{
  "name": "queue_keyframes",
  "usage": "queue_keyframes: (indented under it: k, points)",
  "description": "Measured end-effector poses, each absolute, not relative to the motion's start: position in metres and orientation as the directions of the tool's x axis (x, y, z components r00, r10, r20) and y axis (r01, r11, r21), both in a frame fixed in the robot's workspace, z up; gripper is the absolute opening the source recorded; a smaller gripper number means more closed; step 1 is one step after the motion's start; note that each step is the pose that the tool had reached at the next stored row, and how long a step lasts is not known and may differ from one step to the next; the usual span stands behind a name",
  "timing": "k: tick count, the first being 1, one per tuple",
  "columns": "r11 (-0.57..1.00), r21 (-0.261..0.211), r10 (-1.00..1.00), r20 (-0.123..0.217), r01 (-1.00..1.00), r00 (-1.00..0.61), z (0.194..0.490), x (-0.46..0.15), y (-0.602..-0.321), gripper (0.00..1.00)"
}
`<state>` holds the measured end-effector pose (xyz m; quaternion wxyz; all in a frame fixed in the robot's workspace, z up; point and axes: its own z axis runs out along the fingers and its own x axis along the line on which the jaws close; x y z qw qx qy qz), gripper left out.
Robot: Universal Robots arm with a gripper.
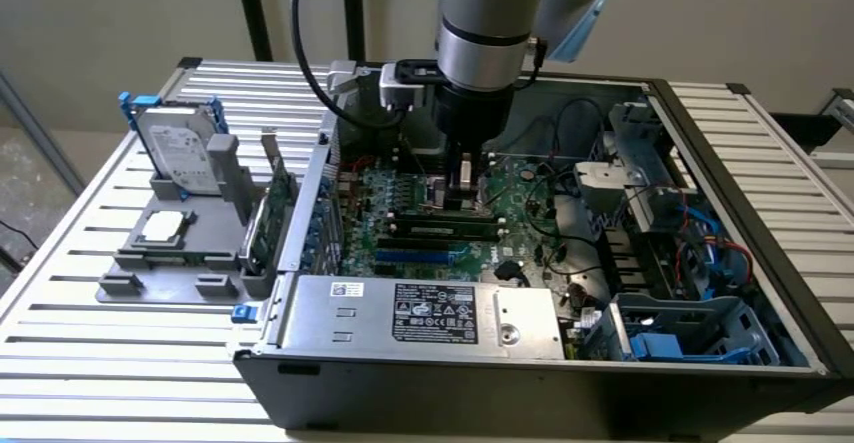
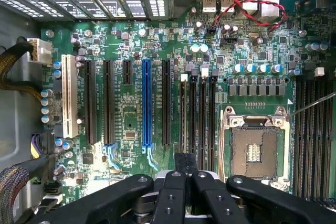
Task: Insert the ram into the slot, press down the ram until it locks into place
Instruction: 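Press down the ram until it locks into place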
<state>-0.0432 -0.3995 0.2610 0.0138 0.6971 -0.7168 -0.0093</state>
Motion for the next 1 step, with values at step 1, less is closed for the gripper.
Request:
queue_keyframes:
  k: [1]
  points:
    - [0.028, 0.033, -1.0, 0.007, -0.999, -0.028, 0.261, -0.0432, -0.3995, 0.11]
